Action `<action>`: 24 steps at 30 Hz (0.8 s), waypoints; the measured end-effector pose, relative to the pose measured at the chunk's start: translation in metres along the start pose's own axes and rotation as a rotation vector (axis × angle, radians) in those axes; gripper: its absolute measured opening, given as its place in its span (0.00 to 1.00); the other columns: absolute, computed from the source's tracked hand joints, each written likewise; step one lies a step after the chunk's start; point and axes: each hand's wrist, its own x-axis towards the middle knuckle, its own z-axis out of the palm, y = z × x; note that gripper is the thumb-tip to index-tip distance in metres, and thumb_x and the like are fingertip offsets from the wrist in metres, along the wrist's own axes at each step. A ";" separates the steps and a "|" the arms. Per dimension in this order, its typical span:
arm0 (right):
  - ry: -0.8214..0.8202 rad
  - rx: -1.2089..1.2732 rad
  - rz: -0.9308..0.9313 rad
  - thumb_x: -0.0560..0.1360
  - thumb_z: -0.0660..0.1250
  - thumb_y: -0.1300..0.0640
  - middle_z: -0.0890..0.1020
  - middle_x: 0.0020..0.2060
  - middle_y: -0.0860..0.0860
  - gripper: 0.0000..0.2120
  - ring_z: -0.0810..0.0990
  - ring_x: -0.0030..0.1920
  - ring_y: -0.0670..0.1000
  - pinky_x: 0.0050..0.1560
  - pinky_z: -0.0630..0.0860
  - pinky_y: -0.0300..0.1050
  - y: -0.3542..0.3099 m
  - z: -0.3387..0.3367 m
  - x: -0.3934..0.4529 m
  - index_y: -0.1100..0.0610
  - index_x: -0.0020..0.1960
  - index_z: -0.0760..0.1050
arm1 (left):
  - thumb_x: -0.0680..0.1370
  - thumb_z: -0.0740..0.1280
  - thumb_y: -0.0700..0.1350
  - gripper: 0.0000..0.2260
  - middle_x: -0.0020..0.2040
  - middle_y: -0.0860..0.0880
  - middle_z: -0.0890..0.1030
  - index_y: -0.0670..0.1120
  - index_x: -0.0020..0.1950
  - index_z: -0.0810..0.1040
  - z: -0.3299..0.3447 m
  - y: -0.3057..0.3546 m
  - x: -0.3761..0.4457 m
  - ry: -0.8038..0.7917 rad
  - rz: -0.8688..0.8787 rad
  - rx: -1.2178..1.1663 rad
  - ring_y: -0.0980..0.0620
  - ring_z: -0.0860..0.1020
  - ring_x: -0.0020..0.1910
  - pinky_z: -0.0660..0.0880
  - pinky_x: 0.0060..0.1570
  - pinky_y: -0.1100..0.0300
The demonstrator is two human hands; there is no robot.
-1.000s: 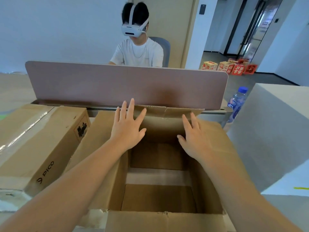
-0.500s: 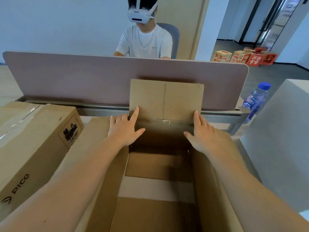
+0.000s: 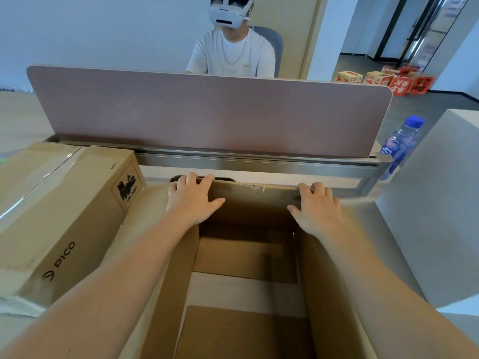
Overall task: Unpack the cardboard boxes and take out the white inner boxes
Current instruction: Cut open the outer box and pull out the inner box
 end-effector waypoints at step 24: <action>-0.011 0.172 -0.024 0.79 0.56 0.49 0.63 0.72 0.54 0.25 0.61 0.71 0.55 0.70 0.60 0.50 -0.015 -0.032 -0.086 0.56 0.73 0.58 | 0.80 0.56 0.57 0.25 0.75 0.46 0.60 0.47 0.74 0.60 -0.036 0.022 -0.077 -0.031 0.291 -0.027 0.48 0.57 0.74 0.55 0.73 0.52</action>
